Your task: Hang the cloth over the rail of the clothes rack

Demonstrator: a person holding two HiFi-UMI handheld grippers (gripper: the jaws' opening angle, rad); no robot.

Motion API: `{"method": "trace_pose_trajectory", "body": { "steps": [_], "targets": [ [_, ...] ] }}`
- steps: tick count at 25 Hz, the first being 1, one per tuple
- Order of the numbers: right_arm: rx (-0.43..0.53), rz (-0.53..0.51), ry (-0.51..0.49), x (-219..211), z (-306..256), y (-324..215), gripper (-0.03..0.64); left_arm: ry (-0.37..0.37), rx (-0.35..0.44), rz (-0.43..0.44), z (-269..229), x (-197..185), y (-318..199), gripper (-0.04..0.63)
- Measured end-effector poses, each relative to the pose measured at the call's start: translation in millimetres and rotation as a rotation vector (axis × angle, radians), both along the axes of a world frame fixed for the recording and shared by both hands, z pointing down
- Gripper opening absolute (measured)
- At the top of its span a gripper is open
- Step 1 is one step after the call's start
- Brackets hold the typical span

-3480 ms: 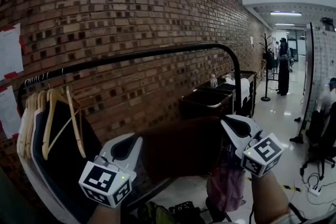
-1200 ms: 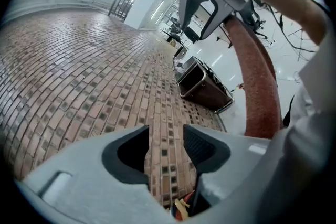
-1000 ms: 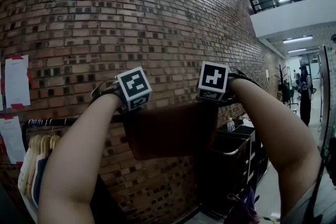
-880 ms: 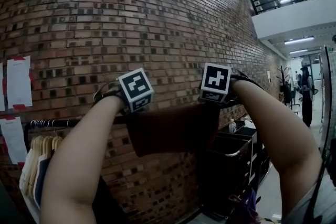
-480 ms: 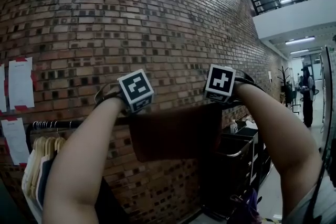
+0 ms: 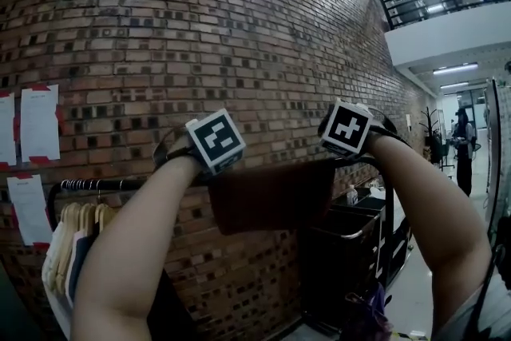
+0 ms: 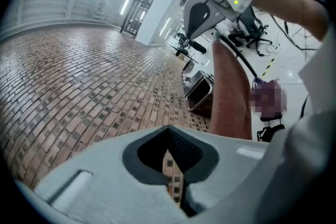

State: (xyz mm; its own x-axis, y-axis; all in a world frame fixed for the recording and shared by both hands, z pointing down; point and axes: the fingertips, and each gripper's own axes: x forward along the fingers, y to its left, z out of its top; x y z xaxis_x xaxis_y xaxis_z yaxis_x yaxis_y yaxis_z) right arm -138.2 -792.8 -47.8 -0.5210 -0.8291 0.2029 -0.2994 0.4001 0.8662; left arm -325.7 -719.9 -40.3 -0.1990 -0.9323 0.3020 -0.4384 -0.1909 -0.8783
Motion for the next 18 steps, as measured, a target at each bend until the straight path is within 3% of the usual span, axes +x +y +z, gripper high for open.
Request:
{"method": "trace_pose_trajectory", "body": {
  "steps": [5, 9, 13, 18],
  "targets": [
    [0.047, -0.028, -0.078, 14, 17, 54, 0.0, 0.116, 0.029, 0.143, 36, 34, 40, 0.0],
    [0.018, -0.1, -0.287, 23, 49, 105, 0.0, 0.288, 0.027, 0.302, 83, 66, 81, 0.0],
    [-0.202, -0.229, -0.469, 21, 121, 154, 0.0, 0.455, 0.02, 0.41, 131, 91, 127, 0.0],
    [-0.439, -0.328, -0.536, 19, 212, 217, 0.0, 0.626, -0.022, 0.519, 198, 128, 177, 0.0]
  ]
}}
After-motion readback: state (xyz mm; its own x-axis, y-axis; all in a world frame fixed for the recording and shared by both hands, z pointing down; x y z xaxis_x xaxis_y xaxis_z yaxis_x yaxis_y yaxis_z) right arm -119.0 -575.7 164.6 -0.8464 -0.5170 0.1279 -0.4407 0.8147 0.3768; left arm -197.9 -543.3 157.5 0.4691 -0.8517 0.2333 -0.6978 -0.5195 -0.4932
